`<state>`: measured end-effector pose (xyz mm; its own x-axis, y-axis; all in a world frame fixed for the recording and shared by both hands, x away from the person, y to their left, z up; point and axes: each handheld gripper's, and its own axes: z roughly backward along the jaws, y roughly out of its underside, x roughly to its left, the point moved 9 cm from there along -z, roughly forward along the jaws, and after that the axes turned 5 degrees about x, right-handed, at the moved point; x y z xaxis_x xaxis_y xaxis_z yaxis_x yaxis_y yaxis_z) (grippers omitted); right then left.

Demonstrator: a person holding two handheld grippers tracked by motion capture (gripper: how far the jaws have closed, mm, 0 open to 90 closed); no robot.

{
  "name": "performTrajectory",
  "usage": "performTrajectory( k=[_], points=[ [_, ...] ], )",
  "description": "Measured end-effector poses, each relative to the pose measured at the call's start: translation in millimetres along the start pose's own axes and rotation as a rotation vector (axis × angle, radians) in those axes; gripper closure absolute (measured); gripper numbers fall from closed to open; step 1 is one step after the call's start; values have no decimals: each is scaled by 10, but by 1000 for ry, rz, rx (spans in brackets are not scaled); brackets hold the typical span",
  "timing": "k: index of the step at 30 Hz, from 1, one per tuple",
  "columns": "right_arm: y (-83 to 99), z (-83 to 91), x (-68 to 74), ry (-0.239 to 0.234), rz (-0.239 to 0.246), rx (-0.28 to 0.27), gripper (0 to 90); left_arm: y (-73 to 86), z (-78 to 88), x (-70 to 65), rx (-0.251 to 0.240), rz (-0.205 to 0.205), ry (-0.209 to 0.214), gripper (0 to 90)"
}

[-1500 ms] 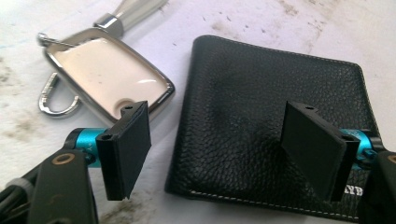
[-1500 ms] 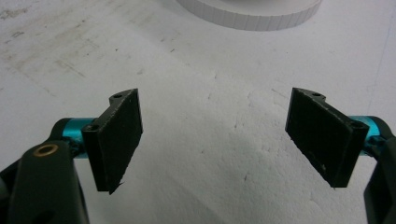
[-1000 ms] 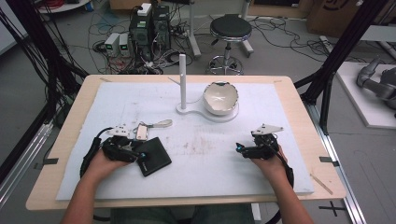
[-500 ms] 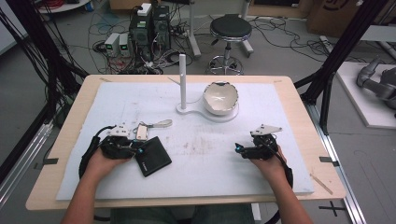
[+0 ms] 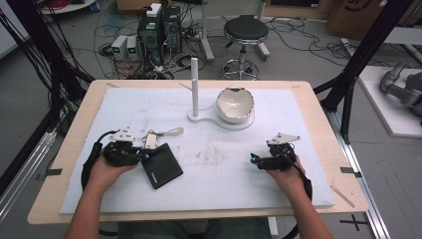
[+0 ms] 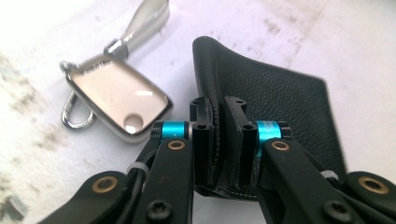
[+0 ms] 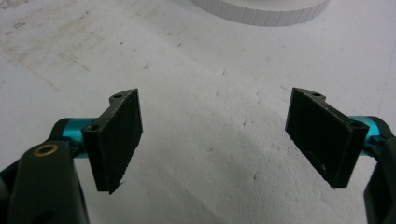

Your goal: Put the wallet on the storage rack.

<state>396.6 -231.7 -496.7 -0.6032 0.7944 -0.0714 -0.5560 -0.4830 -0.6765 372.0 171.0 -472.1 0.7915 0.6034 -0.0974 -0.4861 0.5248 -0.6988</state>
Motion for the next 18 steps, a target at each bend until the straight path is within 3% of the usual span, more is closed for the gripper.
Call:
performTrajectory(
  k=[3,4,10,15,18],
  points=[
    [-1,3,-1,5,-1,-1,190,-54,49,-33,-16,-10,-2,820],
    [-3,8,1,6,-1,-3,190,-108,100,-77,-22,-45,-5,822],
    [-1,-3,23,0,0,1,190,-294,219,-169,-43,-91,-38,825],
    [-6,-1,33,-1,8,-2,190,-402,281,-212,-63,-96,-41,826],
    [-6,-3,35,-3,6,-3,190,-550,330,-244,-89,-104,-44,827]
  ],
)
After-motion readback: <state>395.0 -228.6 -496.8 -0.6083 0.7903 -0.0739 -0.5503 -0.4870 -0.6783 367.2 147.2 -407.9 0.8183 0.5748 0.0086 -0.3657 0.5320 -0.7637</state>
